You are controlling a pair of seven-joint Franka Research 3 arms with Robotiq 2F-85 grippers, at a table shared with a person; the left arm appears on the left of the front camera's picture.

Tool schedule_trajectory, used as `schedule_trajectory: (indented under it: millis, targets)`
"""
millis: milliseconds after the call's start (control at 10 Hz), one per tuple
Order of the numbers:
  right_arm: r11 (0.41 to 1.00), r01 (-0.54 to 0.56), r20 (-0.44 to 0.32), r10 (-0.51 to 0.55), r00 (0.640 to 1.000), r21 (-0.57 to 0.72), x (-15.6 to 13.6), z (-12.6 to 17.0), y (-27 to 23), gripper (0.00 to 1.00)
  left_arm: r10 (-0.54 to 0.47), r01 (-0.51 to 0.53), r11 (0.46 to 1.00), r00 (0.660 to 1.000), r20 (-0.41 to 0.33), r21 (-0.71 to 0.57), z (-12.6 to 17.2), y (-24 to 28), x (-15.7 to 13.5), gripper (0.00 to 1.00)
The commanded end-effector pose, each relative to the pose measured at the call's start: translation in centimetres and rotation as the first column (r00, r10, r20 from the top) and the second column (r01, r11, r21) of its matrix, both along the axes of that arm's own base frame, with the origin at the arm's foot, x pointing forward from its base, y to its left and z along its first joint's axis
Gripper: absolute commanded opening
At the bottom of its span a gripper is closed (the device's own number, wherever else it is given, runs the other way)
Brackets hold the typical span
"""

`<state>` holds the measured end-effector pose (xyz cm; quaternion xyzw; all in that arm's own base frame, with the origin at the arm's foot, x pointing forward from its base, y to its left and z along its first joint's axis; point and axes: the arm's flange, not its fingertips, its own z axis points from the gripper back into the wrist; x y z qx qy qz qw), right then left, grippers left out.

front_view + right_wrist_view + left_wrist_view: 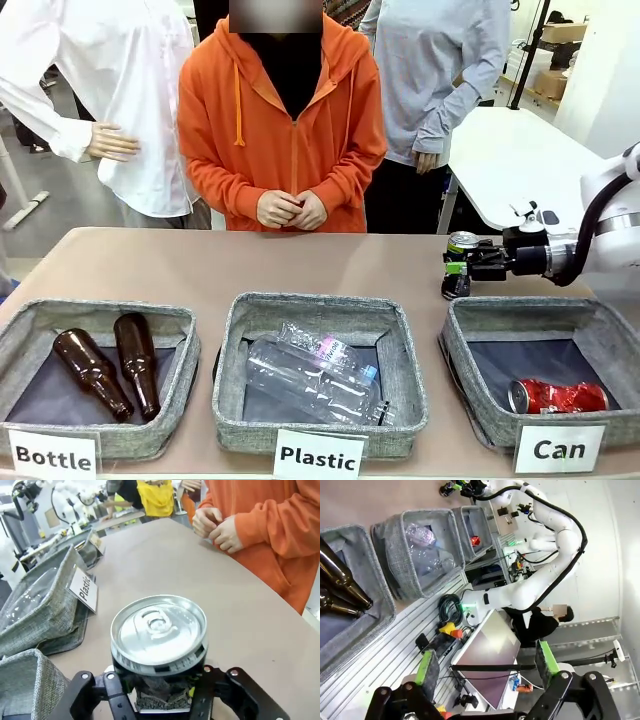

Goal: Sort the can waste into the basket.
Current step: Pick up the can waste from the table and place it in the right Fabric basket.

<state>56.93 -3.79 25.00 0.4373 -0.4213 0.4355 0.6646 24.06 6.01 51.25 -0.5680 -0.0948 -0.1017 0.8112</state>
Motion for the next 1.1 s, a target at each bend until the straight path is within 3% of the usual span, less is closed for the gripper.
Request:
schedule_trajectory:
  millis: [0, 200, 400, 500, 700, 800, 900, 1000]
  targets:
    - [1.0, 0.007, -0.014, -0.007, 1.0, -0.003, 0.5, 0.9, 0.0, 0.0, 0.0, 0.0, 1.0, 1.0, -0.001, -0.029, 0.3, -0.2, -0.2, 1.0]
    - [0.998, 0.04, 0.039, -0.038, 0.998, -0.053, 0.1, 4.2, 0.0, 0.0, 0.0, 0.0, 1.0, 1.0, -0.001, -0.029, 0.3, -0.2, -0.2, 1.0]
    - [0.992, 0.058, 0.14, -0.042, 0.989, -0.11, -1.6, 10.5, 0.2, 0.0, 0.0, 0.0, 1.0, 1.0, -0.001, -0.029, 0.3, -0.2, -0.2, 1.0]
    - [0.982, 0.105, 0.151, -0.081, 0.985, -0.157, -2.6, 13.5, 0.5, 0.0, 0.0, 0.0, 1.0, 1.0, -0.001, -0.029, 0.3, -0.2, -0.2, 1.0]
    - [0.963, 0.116, 0.075, -0.101, 0.992, -0.244, -6.7, 18.0, 1.5, 0.0, 0.0, 0.0, 1.0, 1.0, -0.001, -0.029, 0.3, -0.2, -0.2, 1.0]
    - [0.927, 0.078, -0.03, -0.096, 0.995, -0.368, -9.3, 19.2, 1.7, 0.0, 0.0, 0.0, 1.0, 1.0, -0.001, -0.029, 0.3, -0.2, -0.2, 1.0]
    - [0.863, -0.016, -0.091, -0.035, 0.995, -0.505, -11.8, 19.5, 1.9, 0.0, 0.0, 0.0, 1.0, 1.0, -0.001, -0.029, 0.3, -0.2, -0.2, 1.0]
    - [0.733, -0.126, -0.174, 0.011, 0.985, -0.668, -14.2, 19.1, 2.3, 0.0, 0.0, 0.0, 1.0, 1.0, -0.001, -0.029, 0.3, -0.2, -0.2, 1.0]
